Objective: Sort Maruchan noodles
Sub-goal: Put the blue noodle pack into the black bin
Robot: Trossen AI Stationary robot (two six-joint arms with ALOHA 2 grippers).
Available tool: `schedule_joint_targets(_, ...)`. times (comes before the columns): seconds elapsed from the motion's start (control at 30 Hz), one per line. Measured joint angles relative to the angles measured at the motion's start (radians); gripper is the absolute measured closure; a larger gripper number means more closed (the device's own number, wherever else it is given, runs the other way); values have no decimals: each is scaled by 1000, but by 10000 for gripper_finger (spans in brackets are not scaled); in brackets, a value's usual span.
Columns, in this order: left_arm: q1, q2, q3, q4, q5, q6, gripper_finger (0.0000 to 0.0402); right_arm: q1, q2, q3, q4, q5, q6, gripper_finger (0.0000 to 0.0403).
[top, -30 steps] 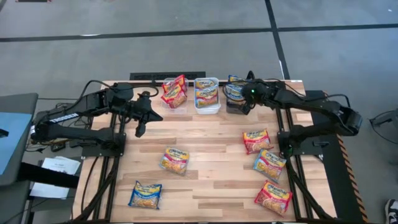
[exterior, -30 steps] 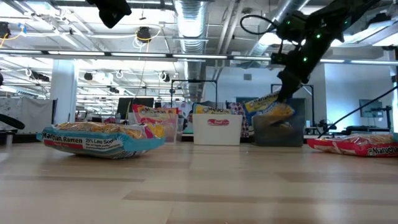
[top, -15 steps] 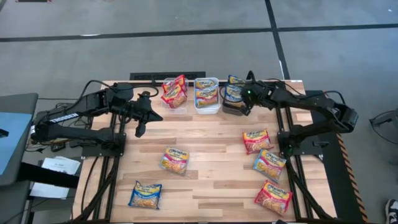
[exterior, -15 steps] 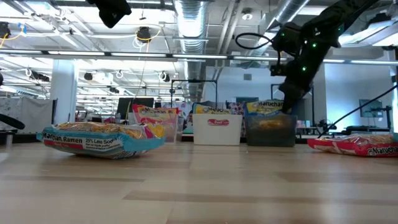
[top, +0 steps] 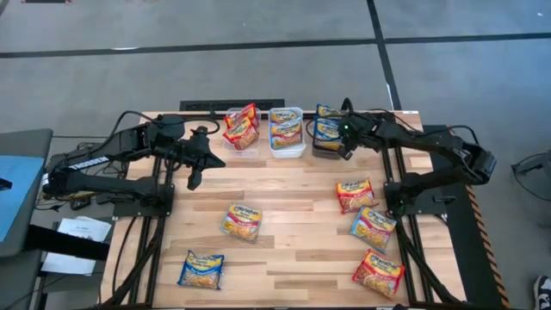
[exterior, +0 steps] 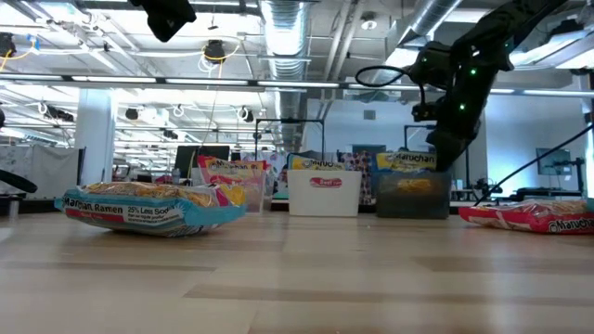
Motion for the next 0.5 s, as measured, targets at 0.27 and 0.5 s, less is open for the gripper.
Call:
schedule_joint_targets(0.27, 0, 0, 0, 0, 0, -1, 401, -19, -107, 0, -35, 14, 36, 235)
schedule_joint_targets(0.5, 0, 0, 0, 0, 0, 3, 401, -9, -232, 0, -115, 12, 78, 240)
